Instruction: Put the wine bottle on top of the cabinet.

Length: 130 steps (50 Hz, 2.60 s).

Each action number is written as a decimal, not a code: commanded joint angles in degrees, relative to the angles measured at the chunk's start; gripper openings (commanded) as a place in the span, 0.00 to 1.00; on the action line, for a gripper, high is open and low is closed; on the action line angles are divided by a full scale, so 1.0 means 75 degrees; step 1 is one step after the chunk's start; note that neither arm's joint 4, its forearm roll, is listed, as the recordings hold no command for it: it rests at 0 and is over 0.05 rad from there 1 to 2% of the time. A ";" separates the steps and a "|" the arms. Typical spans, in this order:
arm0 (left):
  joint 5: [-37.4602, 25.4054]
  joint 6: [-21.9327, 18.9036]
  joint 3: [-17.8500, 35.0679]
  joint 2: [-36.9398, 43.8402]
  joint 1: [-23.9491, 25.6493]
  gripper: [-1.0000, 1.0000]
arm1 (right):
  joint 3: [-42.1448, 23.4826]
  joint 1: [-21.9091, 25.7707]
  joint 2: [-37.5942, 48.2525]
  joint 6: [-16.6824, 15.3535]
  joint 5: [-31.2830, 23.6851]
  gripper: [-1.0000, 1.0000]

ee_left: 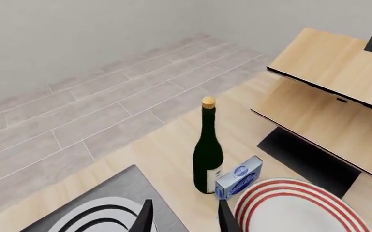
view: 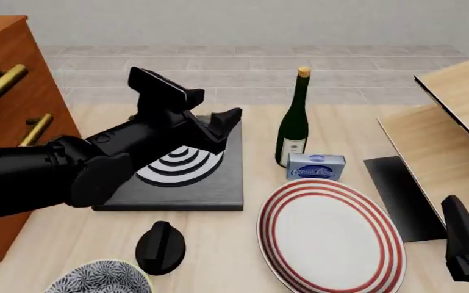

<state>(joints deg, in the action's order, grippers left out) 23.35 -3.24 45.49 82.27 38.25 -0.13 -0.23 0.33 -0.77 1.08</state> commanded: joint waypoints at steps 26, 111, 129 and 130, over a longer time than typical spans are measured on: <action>-0.0374 -0.0450 0.1669 0.1602 0.0430 1.00 | 0.0000 0.0000 0.0003 0.0007 -0.0005 1.00; -0.1579 0.0055 0.5210 0.4160 0.0481 1.00 | -0.0001 0.0003 -0.0007 0.0003 -0.0008 1.00; -0.1958 0.0172 0.5891 0.4580 0.0387 1.00 | 0.0006 0.0005 0.0039 0.0003 0.0045 1.00; -0.1990 0.0173 0.5943 0.4609 0.0381 1.00 | 0.0006 0.0005 0.0039 0.0003 0.0045 1.00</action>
<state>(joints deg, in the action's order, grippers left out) 9.98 -2.42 87.27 115.14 41.48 -0.09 -0.20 0.50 -0.75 1.29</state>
